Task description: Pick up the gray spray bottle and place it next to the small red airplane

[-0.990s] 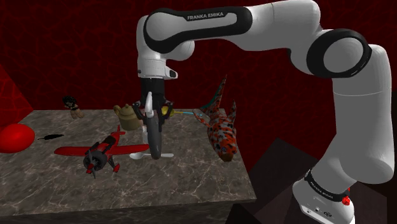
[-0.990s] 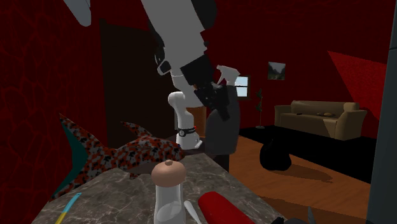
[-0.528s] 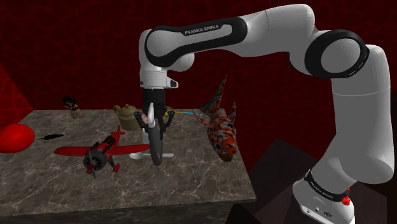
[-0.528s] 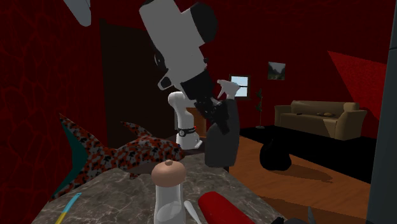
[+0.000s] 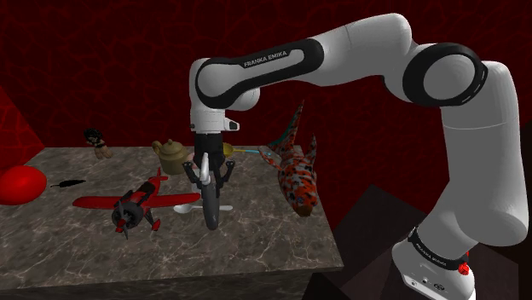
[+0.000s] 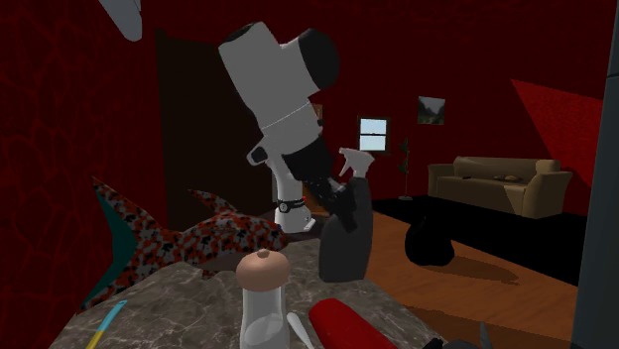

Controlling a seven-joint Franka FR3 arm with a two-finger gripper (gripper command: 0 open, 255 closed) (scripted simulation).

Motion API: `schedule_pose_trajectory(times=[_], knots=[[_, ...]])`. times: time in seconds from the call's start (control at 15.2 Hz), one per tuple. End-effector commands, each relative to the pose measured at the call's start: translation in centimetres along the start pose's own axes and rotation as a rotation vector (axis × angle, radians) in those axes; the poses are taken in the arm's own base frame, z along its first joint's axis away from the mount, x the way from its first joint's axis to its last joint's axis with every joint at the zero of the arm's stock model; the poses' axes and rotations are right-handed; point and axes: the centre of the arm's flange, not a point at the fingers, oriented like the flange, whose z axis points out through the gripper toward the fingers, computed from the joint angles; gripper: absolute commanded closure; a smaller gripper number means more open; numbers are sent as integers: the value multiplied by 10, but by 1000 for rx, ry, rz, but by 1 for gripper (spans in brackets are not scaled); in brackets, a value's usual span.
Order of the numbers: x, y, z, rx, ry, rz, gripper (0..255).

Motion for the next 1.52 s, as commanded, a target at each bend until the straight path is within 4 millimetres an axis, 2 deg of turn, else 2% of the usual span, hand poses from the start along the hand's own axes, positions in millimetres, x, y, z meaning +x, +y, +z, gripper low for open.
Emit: schedule_pose_trajectory(times=[0.0,0.66,1.19,1.25,1.45], knots=[[6,0,10,1,0,0,255],[33,0,54,1,0,0,255],[33,-1,54,1,0,0,255],[33,-1,54,1,0,0,0],[33,-1,54,1,0,0,0]])
